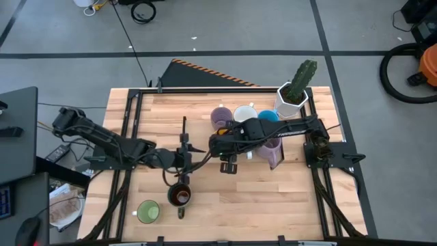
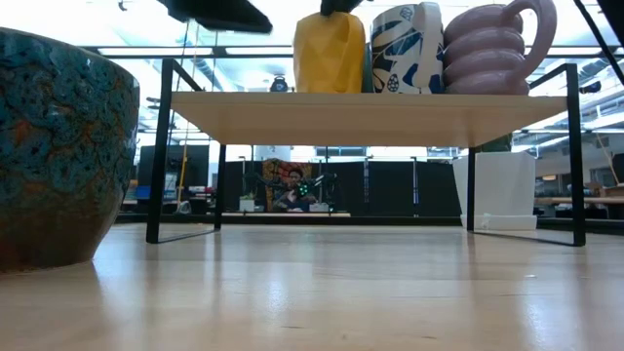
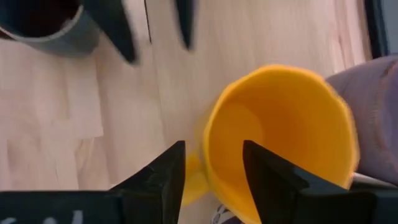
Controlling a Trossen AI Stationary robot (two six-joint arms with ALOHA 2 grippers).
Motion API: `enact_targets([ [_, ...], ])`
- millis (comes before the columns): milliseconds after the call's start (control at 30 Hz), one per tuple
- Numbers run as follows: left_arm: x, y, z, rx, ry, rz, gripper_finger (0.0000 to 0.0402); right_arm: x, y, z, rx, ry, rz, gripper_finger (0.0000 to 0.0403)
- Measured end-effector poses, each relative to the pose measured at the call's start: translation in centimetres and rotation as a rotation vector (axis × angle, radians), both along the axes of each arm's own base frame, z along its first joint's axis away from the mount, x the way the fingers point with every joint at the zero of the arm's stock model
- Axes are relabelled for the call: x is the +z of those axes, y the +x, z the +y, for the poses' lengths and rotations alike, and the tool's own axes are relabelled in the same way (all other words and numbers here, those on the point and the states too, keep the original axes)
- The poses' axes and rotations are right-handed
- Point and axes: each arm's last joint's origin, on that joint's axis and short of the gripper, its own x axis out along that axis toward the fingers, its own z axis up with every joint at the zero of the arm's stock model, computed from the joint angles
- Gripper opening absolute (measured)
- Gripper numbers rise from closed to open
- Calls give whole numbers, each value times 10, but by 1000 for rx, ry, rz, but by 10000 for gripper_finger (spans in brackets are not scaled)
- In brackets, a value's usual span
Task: Place coffee mugs
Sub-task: Put the yellow cup on the shelf aligned with the purple cup
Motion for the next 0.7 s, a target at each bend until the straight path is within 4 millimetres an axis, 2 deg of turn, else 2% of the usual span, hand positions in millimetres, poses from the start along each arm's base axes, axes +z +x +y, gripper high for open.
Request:
enact_targets([
  [267,-13,20,29,113,27,21,180,20,-7,12,33,12,-59,178],
  [367,-16,26,36,95,3,19,180,23,-11,17,47,15,-66,179],
  [700,-14,29,45,59,-27,2,180,26,-18,33,42,34,-79,179],
])
